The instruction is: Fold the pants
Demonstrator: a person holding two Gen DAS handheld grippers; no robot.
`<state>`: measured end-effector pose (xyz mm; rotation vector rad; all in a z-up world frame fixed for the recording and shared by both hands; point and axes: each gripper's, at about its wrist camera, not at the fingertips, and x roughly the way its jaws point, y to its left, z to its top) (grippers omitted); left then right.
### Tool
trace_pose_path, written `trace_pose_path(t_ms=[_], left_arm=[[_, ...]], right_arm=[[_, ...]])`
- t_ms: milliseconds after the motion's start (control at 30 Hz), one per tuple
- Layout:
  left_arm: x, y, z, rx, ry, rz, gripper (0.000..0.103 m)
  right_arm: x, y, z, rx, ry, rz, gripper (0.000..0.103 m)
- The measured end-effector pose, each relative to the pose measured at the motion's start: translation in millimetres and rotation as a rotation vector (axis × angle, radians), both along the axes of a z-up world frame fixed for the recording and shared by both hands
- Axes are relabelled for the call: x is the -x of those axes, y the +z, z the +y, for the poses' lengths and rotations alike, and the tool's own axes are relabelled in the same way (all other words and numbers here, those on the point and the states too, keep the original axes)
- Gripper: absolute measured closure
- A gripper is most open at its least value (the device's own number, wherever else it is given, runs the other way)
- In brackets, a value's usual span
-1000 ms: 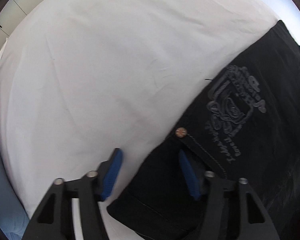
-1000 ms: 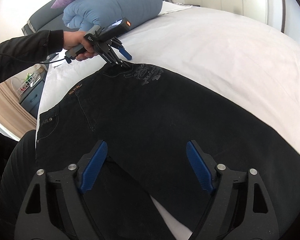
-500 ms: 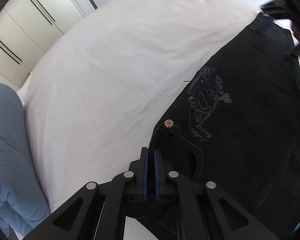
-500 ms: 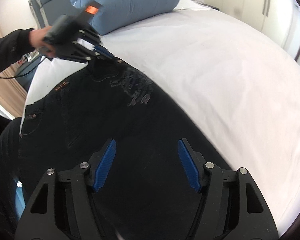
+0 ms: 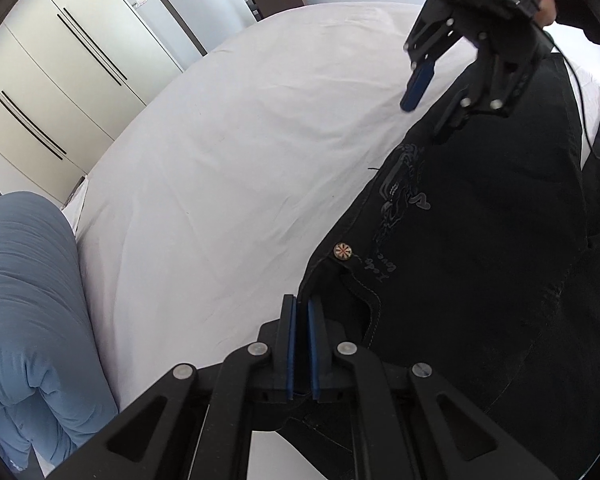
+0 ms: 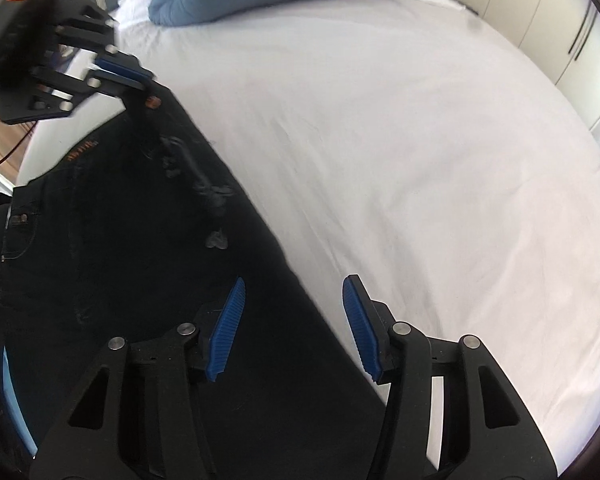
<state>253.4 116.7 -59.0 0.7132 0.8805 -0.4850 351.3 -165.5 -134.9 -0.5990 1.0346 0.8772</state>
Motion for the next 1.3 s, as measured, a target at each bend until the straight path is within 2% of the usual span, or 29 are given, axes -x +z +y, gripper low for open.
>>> trace_pose_path(t_ms=[100, 200, 333, 500, 667, 800, 900, 1000, 1167, 1300], left_arm=[[-6, 2, 0, 0.01, 0.006, 0.005, 0.098], [-9, 1, 3, 0.003, 0.007, 0.002, 0.098], [-4, 5, 6, 0.02, 0.024, -0.001, 0.098], [18, 11, 7, 0.006, 0.014, -0.018, 0.098], [60, 10, 2, -0.049, -0.052, -0.047, 0.098], [110, 1, -4, -0.112, -0.114, -0.058, 0.098], [149, -13, -9, -0.194, -0.182, -0.071, 0.098], [182, -22, -11, -0.231, -0.227, -0.07, 0.098], [235, -40, -13, -0.287, -0.29, -0.067, 0.098], [260, -47, -8, -0.294, -0.302, -0.053, 0.098]], right_arm=[[-13, -11, 4, 0.044, -0.002, 0.035, 0.085], [-10, -10, 6, 0.048, 0.006, 0.031, 0.099], [12, 3, 8, 0.037, 0.037, -0.026, 0.101], [58, 16, 27, 0.096, 0.118, -0.152, 0.101], [125, 9, 57, 0.25, 0.288, -0.286, 0.101], [198, -14, 76, 0.454, 0.505, -0.454, 0.101], [243, -26, 85, 0.528, 0.621, -0.502, 0.101], [278, -39, 90, 0.599, 0.701, -0.545, 0.101], [324, -46, 99, 0.656, 0.754, -0.582, 0.101], [348, -46, 110, 0.689, 0.785, -0.617, 0.101]])
